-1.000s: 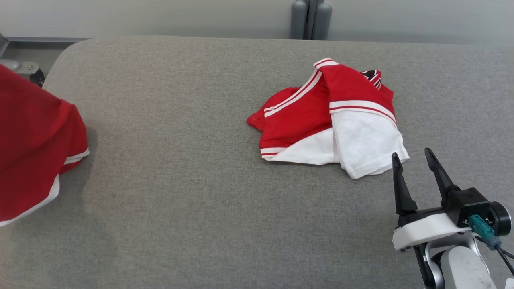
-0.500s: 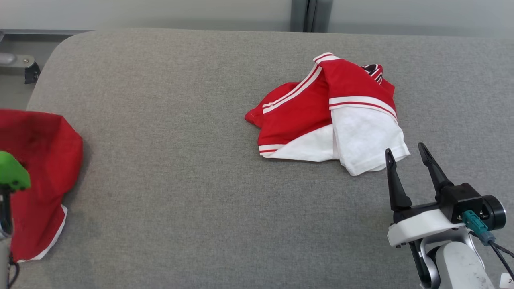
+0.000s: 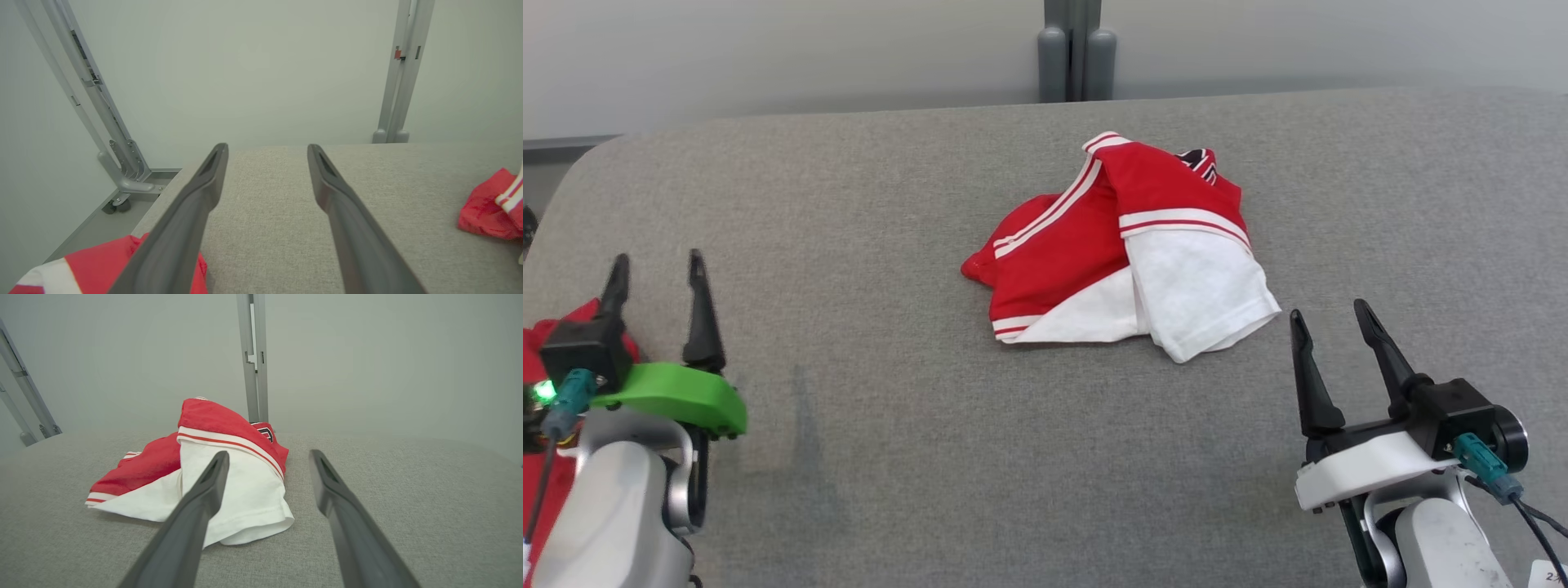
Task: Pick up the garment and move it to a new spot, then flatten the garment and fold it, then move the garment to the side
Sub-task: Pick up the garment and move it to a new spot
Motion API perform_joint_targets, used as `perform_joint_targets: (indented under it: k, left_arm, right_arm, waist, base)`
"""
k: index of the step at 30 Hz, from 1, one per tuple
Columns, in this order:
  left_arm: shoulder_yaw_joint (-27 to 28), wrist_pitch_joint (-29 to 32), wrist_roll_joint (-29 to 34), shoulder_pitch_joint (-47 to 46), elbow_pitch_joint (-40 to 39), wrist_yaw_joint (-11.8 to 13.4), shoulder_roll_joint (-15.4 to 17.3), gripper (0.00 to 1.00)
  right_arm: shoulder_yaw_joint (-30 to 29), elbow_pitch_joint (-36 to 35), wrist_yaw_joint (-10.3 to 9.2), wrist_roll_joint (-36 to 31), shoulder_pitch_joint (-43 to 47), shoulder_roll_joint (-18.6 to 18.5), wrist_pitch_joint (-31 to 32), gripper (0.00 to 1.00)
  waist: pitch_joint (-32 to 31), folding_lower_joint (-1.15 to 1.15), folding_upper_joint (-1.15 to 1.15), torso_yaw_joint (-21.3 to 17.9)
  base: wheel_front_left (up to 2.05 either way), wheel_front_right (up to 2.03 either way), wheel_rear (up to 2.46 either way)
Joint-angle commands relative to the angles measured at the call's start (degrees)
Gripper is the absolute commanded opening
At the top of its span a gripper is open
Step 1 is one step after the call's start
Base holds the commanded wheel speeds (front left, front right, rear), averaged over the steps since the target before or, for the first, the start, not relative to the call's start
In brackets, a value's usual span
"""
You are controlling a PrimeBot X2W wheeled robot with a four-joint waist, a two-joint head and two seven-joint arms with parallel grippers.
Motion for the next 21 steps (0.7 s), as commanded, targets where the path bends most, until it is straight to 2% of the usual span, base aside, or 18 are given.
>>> perform_joint_targets:
  k: [1, 5, 9, 13, 17, 21]
  left_arm:
    - [-0.3, -0.2, 1.3, 1.7, -2.6, -0.5, -0.6, 1.00]
    - [-0.5, -0.1, 3.0, 6.4, -10.1, -1.1, -4.0, 1.00]
    - [-0.1, -0.2, 4.9, 11.9, -15.8, -2.9, -7.2, 1.00]
    - [1.9, -0.2, 6.8, 17.4, -18.6, -2.6, -10.8, 1.00]
    - [6.3, -0.2, 7.8, 22.4, -19.1, -1.5, -14.2, 1.00]
    - [9.0, -0.2, 9.2, 26.2, -20.4, -2.5, -16.3, 1.00]
  right_arm:
    - [0.6, -0.1, -0.08, 0.7, 0.8, -0.2, 0.0, 1.00]
    - [2.5, -0.3, -0.08, 1.1, 1.1, -0.2, 0.0, 1.00]
    - [4.6, -0.1, -0.08, 1.3, 1.9, -0.2, 0.0, 1.00]
    - [6.3, -0.1, -0.08, 1.0, 2.3, -0.2, 0.0, 1.00]
    - [7.7, 0.4, -0.08, 0.8, 3.2, -0.2, 0.0, 1.00]
    - [8.5, 0.6, -0.08, 0.8, 4.2, -0.4, 0.0, 1.00]
  waist:
    - [-1.7, 0.00, 0.00, -2.5]
    - [-2.9, 0.00, 0.00, -4.9]
    - [-4.5, 0.00, 0.00, -7.8]
    - [-5.7, 0.00, 0.00, -9.9]
    - [-7.0, 0.00, 0.00, -11.4]
    - [-8.6, 0.00, 0.00, -11.6]
  base:
    - [0.00, 0.00, 0.00]
    - [0.00, 0.00, 0.00]
    - [0.00, 0.00, 0.00]
    - [0.00, 0.00, 0.00]
    - [0.00, 0.00, 0.00]
    - [0.00, 0.00, 0.00]
